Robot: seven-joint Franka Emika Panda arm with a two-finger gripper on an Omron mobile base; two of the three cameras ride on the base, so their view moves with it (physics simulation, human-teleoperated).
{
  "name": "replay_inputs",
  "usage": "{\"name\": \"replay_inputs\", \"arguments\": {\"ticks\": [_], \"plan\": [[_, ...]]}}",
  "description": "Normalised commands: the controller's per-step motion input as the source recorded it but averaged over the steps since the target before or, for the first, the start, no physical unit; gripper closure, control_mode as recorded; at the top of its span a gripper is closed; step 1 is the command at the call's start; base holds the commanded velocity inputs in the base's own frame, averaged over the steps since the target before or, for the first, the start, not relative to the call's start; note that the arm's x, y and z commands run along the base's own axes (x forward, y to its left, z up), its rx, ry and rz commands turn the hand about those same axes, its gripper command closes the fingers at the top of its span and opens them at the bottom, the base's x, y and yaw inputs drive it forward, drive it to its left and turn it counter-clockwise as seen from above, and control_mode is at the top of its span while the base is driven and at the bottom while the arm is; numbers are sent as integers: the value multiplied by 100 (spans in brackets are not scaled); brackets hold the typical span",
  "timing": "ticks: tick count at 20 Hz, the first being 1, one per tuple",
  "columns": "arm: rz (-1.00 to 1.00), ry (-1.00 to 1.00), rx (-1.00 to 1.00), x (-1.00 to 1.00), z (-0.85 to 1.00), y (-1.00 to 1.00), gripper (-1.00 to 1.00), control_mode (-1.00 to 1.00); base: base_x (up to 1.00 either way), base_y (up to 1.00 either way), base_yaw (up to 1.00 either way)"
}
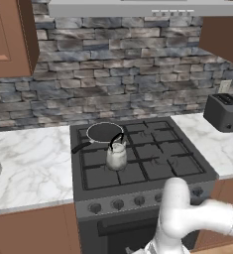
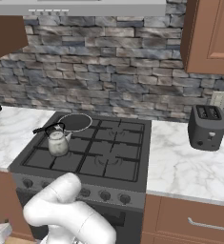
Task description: Pick the kettle from the counter and place it on a stove burner. Then turn the burner on.
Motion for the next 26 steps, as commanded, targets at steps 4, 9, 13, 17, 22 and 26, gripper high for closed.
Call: {"name": "replay_inputs", "arguments": {"ticks": [4,9,13,17,22,26], "plan": [[0,-6,19,0,-1,-11,-100,-100,0,0,0],[0,0,0,20,0,0,-100,-100,0,0,0],[0,-2,0,41,-7,1,-100,-100,0,0,0],[-1,-4,1,48,-10,4,-100,-100,0,0,0],[0,-5,6,32,-9,1,-100,-100,0,0,0],[0,-2,3,2,0,0,-100,-100,0,0,0]]}}
